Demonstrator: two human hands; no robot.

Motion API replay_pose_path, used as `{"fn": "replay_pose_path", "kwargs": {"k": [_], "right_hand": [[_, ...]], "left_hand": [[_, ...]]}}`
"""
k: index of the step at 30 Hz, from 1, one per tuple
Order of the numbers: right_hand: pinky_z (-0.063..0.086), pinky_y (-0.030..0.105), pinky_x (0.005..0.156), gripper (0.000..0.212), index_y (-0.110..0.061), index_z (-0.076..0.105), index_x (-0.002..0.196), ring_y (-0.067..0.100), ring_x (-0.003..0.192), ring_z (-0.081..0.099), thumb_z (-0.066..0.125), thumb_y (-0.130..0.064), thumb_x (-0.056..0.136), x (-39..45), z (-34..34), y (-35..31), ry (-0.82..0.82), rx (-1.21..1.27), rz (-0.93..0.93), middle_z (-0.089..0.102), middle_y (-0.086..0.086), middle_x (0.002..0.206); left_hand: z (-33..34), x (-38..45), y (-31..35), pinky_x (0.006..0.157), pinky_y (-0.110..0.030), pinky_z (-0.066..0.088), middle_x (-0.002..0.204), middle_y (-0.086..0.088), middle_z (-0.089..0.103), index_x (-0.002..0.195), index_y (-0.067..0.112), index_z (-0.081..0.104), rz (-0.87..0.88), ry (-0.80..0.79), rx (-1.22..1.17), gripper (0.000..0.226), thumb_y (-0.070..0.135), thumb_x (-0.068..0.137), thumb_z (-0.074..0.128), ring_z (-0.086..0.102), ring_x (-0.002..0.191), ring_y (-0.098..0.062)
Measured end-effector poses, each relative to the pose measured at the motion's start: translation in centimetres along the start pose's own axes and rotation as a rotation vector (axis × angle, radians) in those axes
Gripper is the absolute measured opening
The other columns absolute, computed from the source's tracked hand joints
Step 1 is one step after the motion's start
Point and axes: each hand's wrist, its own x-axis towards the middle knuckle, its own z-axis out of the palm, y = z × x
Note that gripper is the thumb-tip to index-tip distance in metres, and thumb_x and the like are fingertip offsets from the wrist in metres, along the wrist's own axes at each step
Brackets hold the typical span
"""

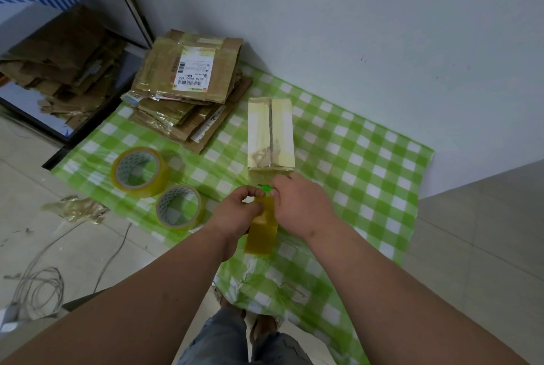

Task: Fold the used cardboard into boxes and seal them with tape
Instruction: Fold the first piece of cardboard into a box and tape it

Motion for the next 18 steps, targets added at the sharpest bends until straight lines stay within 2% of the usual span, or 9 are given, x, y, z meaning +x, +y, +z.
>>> {"fn": "replay_pose_path", "kwargs": {"k": [2,6,9,11,15,18], "right_hand": [[0.05,0.04,0.075,0.024,-0.017,0.059,0.114,0.03,0.092,0.06,0.042,-0.026,0.099,0.0,0.0,0.2,0.014,-0.002,0.007,0.058,0.006,0.105],[0.049,0.038,0.074,0.025,-0.017,0.06,0.112,0.03,0.091,0.059,0.04,-0.027,0.1,-0.4,0.3,0.9,0.034,-0.004,0.008,0.059,0.006,0.104],[0.049,0.038,0.073,0.026,-0.017,0.061,0.113,0.03,0.091,0.06,0.041,-0.028,0.099,-0.5,0.3,1.1,0.043,-0.002,-0.001,0.059,0.006,0.105],[0.05,0.038,0.074,0.027,-0.018,0.062,0.113,0.029,0.091,0.06,0.042,-0.027,0.099,-0.4,0.2,1.2,0.044,0.006,-0.005,0.059,0.005,0.104],[0.049,0.035,0.07,0.028,-0.018,0.064,0.112,0.028,0.088,0.06,0.04,-0.027,0.099,0.1,-0.5,1.4,0.038,-0.014,-0.015,0.061,0.004,0.101],[0.052,0.036,0.071,0.03,-0.019,0.066,0.11,0.028,0.085,0.061,0.04,-0.028,0.098,0.5,-1.1,1.3,0.038,-0.039,-0.003,0.063,0.004,0.098]], "left_hand": [[-0.1,0.1,0.1,0.067,-0.038,0.035,0.081,-0.012,0.058,0.079,0.036,0.068,-0.007,0.011,0.018,0.026,0.013,0.087,0.06,0.044,0.075,-0.026],[-0.4,0.1,0.6,0.066,-0.03,0.038,0.089,0.001,0.062,0.08,0.035,0.065,0.024,0.053,0.119,0.012,0.038,0.092,0.064,0.049,0.076,-0.021],[-0.4,0.2,1.1,0.062,-0.028,0.037,0.087,0.004,0.059,0.088,0.027,0.064,0.05,0.091,0.201,0.012,0.037,0.094,0.061,0.049,0.075,-0.016],[-0.4,0.4,1.5,0.06,-0.027,0.035,0.079,0.001,0.058,0.09,0.023,0.063,0.048,0.089,0.245,0.013,0.035,0.094,0.061,0.045,0.07,-0.019],[-0.7,0.7,2.4,0.053,-0.027,0.029,0.068,-0.003,0.047,0.088,0.022,0.06,0.055,0.061,0.303,0.011,0.03,0.095,0.06,0.036,0.062,-0.018],[-0.7,0.9,3.3,0.049,-0.025,0.028,0.069,-0.003,0.045,0.09,0.02,0.059,0.076,0.049,0.343,0.01,0.027,0.097,0.058,0.033,0.055,-0.015]]}}
